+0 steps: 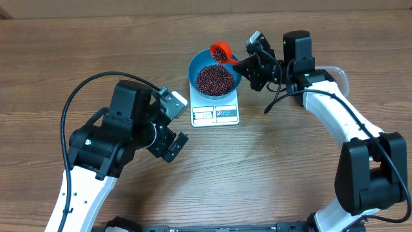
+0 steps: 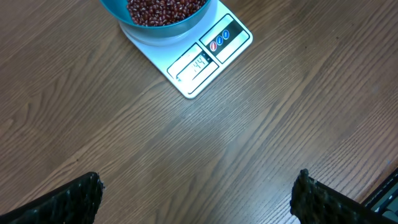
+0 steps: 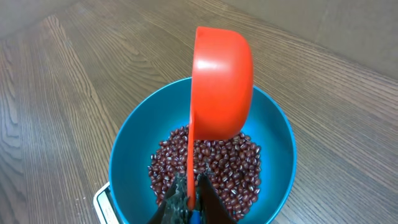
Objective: Scoop item into bowl and weigh 150g on scale
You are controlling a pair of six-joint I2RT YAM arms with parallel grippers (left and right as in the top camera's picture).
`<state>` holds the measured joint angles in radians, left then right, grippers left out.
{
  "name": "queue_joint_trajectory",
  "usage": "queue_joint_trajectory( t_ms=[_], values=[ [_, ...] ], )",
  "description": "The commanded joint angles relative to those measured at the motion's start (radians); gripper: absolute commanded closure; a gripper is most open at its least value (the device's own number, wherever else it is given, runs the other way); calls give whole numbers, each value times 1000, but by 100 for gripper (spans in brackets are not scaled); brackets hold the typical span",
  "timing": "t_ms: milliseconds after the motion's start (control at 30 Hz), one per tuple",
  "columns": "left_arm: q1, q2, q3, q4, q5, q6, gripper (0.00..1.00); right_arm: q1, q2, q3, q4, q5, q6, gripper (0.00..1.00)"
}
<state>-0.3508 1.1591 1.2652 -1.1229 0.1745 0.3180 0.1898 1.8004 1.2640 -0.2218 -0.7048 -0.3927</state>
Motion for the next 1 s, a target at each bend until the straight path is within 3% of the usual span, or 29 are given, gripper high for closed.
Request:
queue_joint_trajectory(
  t_ms=[0, 433, 967],
  values=[
    [3, -1, 20, 1, -6, 19, 0, -6, 1, 13, 18, -9, 15, 96],
    [4, -1, 20, 1, -5, 19, 0, 2, 1, 12, 3, 82, 19, 96],
    [4, -1, 20, 1, -6, 19, 0, 18, 1, 12, 8, 61, 29, 96]
  ],
)
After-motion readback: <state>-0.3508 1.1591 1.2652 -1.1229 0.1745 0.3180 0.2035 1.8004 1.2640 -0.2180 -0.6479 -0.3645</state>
